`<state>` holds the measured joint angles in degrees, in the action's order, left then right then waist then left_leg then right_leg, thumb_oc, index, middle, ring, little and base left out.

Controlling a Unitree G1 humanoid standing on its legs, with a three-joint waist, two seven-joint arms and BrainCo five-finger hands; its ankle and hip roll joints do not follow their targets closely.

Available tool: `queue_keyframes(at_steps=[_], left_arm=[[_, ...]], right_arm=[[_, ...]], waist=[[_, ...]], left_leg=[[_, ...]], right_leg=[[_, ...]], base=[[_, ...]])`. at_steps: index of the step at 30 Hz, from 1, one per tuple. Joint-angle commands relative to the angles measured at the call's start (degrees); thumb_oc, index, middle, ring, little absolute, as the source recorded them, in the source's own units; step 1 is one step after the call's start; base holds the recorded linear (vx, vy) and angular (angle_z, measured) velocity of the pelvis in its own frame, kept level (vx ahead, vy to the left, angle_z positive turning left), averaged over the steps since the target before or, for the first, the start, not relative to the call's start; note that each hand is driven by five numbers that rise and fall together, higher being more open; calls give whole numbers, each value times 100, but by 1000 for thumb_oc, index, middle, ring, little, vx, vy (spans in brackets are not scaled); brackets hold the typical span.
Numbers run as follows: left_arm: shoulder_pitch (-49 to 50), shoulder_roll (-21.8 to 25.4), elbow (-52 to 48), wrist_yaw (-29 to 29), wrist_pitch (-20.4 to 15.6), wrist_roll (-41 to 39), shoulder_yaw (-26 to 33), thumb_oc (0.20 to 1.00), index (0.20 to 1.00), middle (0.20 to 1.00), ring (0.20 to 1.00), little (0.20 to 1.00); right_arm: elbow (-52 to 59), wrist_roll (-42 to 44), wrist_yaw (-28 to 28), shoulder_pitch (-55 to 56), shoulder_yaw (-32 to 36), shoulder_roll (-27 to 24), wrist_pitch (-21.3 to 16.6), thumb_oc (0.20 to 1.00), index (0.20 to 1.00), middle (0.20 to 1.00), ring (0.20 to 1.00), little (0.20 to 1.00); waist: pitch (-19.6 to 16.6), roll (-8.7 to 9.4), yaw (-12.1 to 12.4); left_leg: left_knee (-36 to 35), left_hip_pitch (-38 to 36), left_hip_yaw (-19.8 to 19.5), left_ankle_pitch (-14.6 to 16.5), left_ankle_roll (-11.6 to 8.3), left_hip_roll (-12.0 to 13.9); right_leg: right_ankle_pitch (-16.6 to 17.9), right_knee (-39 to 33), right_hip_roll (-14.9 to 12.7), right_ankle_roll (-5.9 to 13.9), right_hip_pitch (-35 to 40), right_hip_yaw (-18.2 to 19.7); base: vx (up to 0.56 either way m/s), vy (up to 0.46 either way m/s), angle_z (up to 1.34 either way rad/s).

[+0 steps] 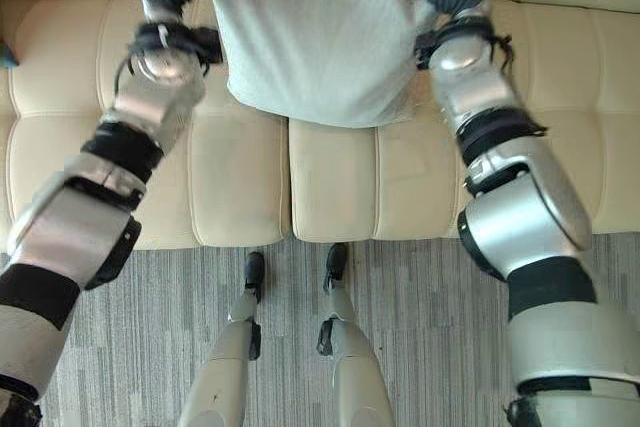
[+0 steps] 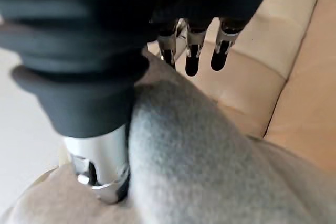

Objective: Pick up all the scattered cushions and arrange them neatly on the sofa.

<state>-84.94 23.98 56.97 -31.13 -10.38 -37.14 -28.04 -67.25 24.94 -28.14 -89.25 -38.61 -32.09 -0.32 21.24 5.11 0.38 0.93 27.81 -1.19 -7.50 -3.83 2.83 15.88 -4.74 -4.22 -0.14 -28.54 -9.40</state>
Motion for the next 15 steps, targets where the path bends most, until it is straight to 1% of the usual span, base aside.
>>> queue_keyframes(at_steps=[1, 4, 6, 7, 8, 9, 10, 11, 13, 15], left_arm=[[164, -91, -714, -230, -763, -522, 268, 1000, 1000, 1000, 1000, 1000], [138, -92, -782, -372, -914, -531, 421, 1000, 1000, 1000, 1000, 1000], [155, -92, -816, -500, -946, -474, 484, 1000, 1000, 1000, 1000, 1000], [234, 13, -949, -725, -920, -217, 592, 1000, 1000, 1000, 1000, 1000], [290, 84, -977, -804, -895, -109, 638, 1000, 1000, 1000, 1000, 1000], [409, 217, -1013, -915, -854, 80, 769, 1000, 1000, 1000, 1000, 1000], [624, 425, -1015, -992, -823, 286, 968, 1000, 1000, 1000, 1000, 1000], [687, 648, -858, -998, -801, 341, 1020, 1000, 1000, 1000, 1000, 1000], [870, 995, -637, -958, -775, 217, 1155, 1000, 1000, 1000, 1000, 1000], [1021, 1169, -538, -877, -790, 3, 1259, 1000, 1000, 1000, 1000, 1000]], right_arm=[[382, -1001, -721, 243, 130, 462, 197, 1000, 1000, 1000, 1000, 1000], [353, -1345, -904, 99, -45, 613, 272, 1000, 1000, 1000, 1000, 1000], [293, -1317, -972, 92, -51, 723, 280, 1000, 1000, 1000, 1000, 1000], [260, -1295, -1198, 142, 40, 813, 291, 1000, 1000, 1000, 1000, 1000], [304, -1333, -1308, 180, 92, 823, 283, 1000, 1000, 1000, 1000, 1000], [406, -1461, -1452, 278, 214, 798, 274, 1000, 1000, 1000, 1000, 1000], [583, -1791, -1677, 453, 381, 698, 249, 1000, 1000, 1000, 1000, 1000], [584, -1867, -1773, 501, 450, 625, 222, 1000, 1000, 1000, 1000, 1000], [487, -1674, -1997, 514, 675, 409, 194, 1000, 1000, 1000, 1000, 1000], [370, -1232, -2046, 499, 909, 274, 108, 1000, 1000, 1000, 1000, 1000]], waist=[[-490, -172, 132], [-591, -167, 168], [-634, -174, 163], [-669, -171, 208], [-679, -178, 229], [-702, -186, 261], [-728, -202, 318], [-758, -213, 346], [-769, -225, 419], [-772, -248, 455]], left_leg=[[-522, -504, 55, 220, -220, -55], [-576, -485, 37, 151, -249, -71], [-588, -467, 24, 136, -270, -69], [-593, -449, 3, 125, -283, -75], [-593, -448, -9, 122, -286, -79], [-593, -456, -25, 118, -296, -73], [-593, -474, -64, 116, -305, -68], [-593, -493, -75, 110, -312, -62], [-593, -513, -108, 102, -318, -54], [-593, -516, -131, 90, -330, -52]], right_leg=[[-1424, 429, -238, 883, 835, 171], [-1348, 298, -223, 888, 842, 155], [-1322, 246, -219, 884, 846, 142], [-1299, 167, -204, 875, 875, 116], [-1298, 147, -198, 874, 886, 107], [-1307, 119, -197, 874, 915, 84], [-1330, 80, -188, 872, 968, 58], [-1345, 70, -182, 870, 1004, 51], [-1363, 72, -177, 857, 1039, 6], [-1382, 82, -180, 836, 1057, -39]], base=[[36, 31, -8], [30, 15, 1], [26, -16, 6], [18, -25, 13], [30, -31, 16], [39, -28, 14], [50, -26, 6], [43, -28, 6], [22, -17, 8], [9, -6, 16]])
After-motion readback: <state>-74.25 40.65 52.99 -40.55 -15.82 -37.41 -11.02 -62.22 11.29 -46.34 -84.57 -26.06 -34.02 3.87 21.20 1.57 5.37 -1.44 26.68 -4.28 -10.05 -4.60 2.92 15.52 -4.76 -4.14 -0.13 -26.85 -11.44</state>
